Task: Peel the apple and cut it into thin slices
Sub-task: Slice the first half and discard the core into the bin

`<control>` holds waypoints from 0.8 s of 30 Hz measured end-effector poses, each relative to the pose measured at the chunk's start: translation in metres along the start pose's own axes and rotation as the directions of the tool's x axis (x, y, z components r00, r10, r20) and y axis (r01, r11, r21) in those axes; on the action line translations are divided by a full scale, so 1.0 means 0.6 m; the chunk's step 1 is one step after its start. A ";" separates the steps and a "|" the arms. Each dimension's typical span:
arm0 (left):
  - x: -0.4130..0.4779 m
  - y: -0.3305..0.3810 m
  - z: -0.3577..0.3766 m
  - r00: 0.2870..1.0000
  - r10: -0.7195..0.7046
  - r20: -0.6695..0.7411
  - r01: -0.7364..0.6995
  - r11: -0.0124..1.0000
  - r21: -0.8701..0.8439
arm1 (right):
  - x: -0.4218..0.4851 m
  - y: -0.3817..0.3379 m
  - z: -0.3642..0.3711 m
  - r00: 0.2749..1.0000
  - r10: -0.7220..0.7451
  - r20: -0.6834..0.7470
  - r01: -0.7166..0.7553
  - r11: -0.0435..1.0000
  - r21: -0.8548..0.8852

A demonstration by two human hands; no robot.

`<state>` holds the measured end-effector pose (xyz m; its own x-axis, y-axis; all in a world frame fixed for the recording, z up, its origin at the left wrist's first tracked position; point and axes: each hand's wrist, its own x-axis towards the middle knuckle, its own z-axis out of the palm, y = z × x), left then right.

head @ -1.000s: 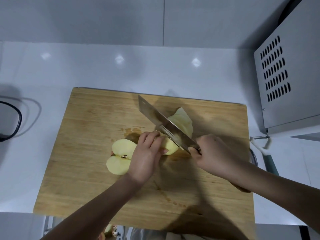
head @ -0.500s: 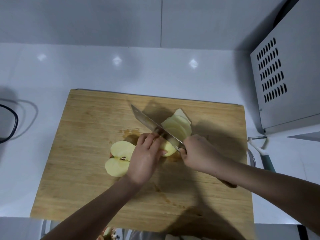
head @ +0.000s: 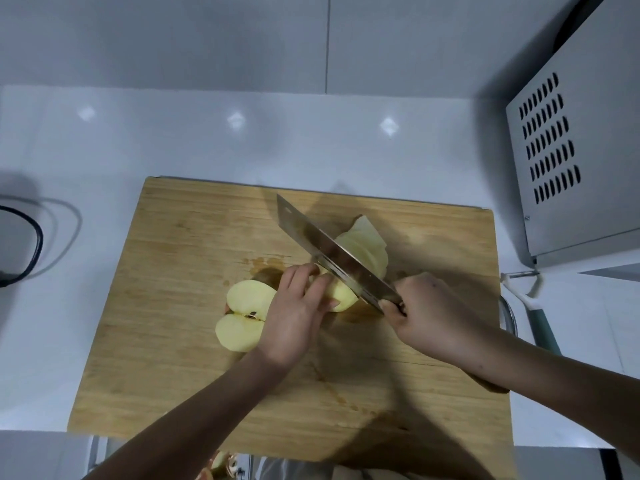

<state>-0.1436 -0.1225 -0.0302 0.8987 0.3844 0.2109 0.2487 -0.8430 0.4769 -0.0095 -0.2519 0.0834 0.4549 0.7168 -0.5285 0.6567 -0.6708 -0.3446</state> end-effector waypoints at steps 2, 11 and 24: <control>0.000 -0.001 0.001 1.000 0.004 -0.001 -0.004 1.000 0.012 | -0.003 -0.002 -0.001 1.000 -0.016 0.004 0.016 0.999 -0.036; -0.002 -0.006 0.009 0.998 0.039 -0.041 -0.039 0.999 0.000 | 0.026 -0.012 0.011 0.999 -0.007 0.051 0.009 0.999 -0.043; -0.003 -0.007 0.009 0.998 0.036 -0.043 -0.037 0.999 -0.025 | 0.022 -0.005 0.025 0.998 0.041 -0.042 -0.039 0.998 0.039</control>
<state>-0.1444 -0.1215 -0.0370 0.8910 0.3693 0.2641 0.2058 -0.8471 0.4900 -0.0147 -0.2434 0.0660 0.5061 0.6961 -0.5092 0.6146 -0.7053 -0.3533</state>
